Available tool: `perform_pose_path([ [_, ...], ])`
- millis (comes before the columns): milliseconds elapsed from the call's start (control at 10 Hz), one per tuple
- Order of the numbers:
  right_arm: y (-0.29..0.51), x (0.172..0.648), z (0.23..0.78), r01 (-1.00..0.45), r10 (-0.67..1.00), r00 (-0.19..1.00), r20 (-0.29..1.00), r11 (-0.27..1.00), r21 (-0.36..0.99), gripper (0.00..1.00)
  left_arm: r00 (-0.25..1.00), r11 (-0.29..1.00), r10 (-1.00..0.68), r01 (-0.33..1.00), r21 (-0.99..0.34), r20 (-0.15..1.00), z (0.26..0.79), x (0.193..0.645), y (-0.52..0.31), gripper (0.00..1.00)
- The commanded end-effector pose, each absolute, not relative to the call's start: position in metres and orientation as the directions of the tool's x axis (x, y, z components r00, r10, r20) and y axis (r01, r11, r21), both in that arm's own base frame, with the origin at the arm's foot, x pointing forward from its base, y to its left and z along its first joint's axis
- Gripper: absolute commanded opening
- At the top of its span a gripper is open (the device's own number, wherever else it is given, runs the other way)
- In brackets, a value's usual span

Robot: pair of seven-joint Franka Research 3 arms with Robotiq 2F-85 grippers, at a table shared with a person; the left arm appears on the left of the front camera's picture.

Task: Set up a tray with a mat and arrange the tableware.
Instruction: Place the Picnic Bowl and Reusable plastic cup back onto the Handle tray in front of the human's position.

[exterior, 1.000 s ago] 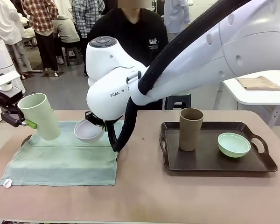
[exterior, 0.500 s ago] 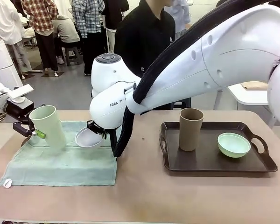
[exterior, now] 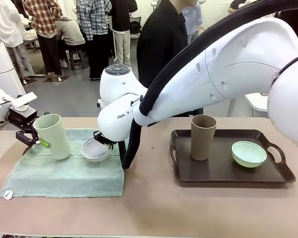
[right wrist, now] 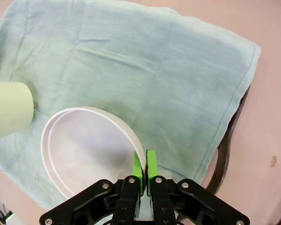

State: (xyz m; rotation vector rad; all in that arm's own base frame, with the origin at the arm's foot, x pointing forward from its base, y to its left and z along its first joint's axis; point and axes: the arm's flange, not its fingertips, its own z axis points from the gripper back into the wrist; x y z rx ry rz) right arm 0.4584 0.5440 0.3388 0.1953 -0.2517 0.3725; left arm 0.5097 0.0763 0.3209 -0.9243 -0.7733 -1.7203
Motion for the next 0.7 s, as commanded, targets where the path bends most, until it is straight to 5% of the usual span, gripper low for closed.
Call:
perform_pose_path([
  [0, 0.545, 0.461, 0.338, -0.389, 0.337, 0.898, 0.281, 0.908, 0.155, 0.05, -0.230, -0.282, -0.454, 0.953, 0.106, 0.861, 0.307, 0.518, 0.080, 0.86],
  [200, 0.546, 0.461, 0.337, -0.395, 0.341, 0.893, 0.293, 0.907, 0.148, 0.05, -0.223, -0.276, -0.440, 0.955, 0.105, 0.870, 0.302, 0.520, 0.083, 0.86],
  [300, 0.545, 0.459, 0.336, -0.407, 0.348, 0.886, 0.305, 0.900, 0.154, 0.36, -0.204, -0.272, -0.437, 0.958, 0.087, 0.876, 0.301, 0.520, 0.085, 1.00],
  [500, 0.544, 0.459, 0.339, -0.380, 0.328, 0.899, 0.288, 0.913, 0.146, 0.96, -0.173, -0.236, -0.462, 0.969, 0.068, 0.870, 0.307, 0.517, 0.087, 1.00],
  [600, 0.542, 0.458, 0.344, -0.345, 0.300, 0.914, 0.274, 0.929, 0.133, 0.84, -0.135, -0.200, -0.502, 0.979, 0.037, 0.855, 0.312, 0.515, 0.089, 1.00],
])
